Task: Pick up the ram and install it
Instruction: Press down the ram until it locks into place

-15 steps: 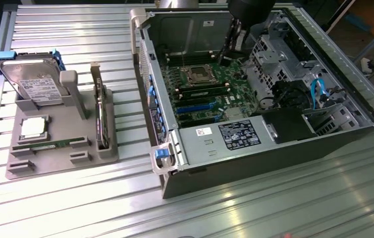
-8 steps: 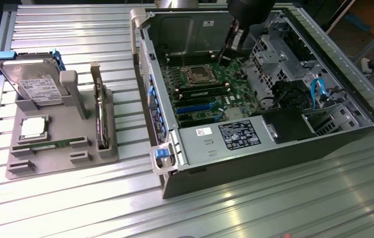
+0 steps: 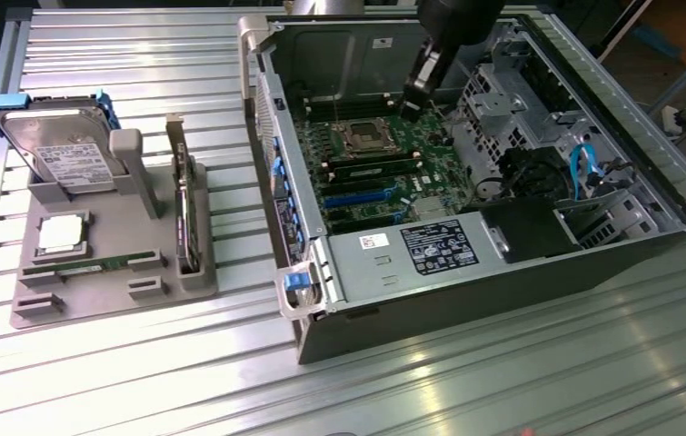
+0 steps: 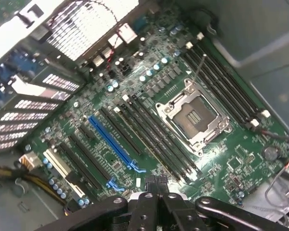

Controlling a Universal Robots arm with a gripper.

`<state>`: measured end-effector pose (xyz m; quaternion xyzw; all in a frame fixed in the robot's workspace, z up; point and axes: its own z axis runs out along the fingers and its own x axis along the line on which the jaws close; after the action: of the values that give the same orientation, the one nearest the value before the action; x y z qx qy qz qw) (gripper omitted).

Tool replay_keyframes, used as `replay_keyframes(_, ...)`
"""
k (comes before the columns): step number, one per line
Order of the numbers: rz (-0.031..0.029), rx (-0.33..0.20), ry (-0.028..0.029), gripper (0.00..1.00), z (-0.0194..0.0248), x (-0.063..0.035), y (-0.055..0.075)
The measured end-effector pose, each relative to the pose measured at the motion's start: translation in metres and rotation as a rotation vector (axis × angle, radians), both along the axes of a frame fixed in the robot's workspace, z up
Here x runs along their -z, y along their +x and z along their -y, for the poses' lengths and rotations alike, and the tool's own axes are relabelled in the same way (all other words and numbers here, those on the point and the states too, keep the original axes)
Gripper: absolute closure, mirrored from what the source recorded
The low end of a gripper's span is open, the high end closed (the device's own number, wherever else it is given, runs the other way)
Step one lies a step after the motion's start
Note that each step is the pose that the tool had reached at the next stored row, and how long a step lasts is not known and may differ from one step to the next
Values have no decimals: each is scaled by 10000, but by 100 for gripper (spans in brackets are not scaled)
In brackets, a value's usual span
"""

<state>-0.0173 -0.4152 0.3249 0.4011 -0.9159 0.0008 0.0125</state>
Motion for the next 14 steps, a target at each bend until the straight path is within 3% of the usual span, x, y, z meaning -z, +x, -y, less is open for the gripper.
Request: replay_keyframes(14, 0, 2649, 1, 89, 0, 16, 0)
